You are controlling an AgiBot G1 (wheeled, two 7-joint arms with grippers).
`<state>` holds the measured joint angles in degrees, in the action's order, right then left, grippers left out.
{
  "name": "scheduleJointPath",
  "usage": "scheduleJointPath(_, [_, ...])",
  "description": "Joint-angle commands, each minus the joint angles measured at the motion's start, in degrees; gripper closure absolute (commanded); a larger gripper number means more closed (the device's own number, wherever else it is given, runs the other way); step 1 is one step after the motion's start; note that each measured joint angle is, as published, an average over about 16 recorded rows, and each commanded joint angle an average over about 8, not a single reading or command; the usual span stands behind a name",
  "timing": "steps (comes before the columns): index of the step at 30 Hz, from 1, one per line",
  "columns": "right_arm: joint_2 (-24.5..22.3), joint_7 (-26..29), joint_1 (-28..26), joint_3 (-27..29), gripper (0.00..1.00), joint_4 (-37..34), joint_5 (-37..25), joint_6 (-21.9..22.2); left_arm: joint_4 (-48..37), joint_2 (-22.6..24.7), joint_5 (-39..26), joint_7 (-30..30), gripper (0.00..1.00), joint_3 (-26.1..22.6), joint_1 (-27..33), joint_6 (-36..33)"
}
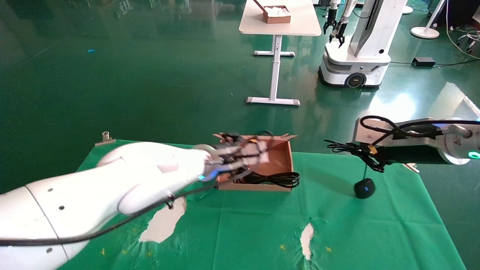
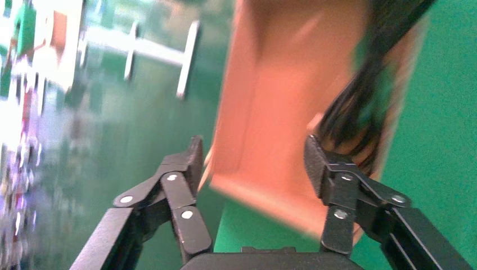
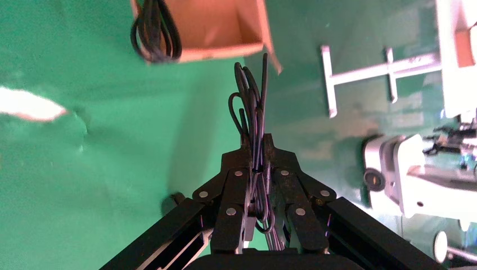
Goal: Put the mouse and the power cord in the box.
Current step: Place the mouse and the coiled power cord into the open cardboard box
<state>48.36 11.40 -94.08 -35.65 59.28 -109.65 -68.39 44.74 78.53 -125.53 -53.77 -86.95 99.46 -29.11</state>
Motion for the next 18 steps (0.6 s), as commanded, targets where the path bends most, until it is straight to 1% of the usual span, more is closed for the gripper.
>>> scheduleJointPath(1, [-0.11,-0.08,-0.20,0.25,1.00,0.53,0.62,-0.30,-1.79,-0.07,-0.50,-0.80,0.00,-0.10,0.28,0.31])
scheduleJointPath(5, [0.94,-0.38,-1.05,0.70,1.00,1.29,1.75,-0.13,-7.33,-1.03,-0.97,-3.11,0.00,0.24,1.42,-0.71])
scheduleJointPath(9, [3.70,-1.40,-2.63,0.76,1.00,1.36,2.55,0.45,-11.21,-2.95,-0.53,-5.00,0.00,0.77,2.64,-2.72])
scheduleJointPath(13, [7.96,-3.59,-4.74,0.46,1.00,-0.31,3.05,1.64,-11.33,-5.20,0.11,-6.26,0.00,1.14,3.32,-4.78])
scheduleJointPath(18, [14.37,-8.56,-7.19,-0.48,1.00,-5.86,2.69,4.64,-8.81,-6.83,-0.33,-7.55,0.00,1.11,3.45,-5.97])
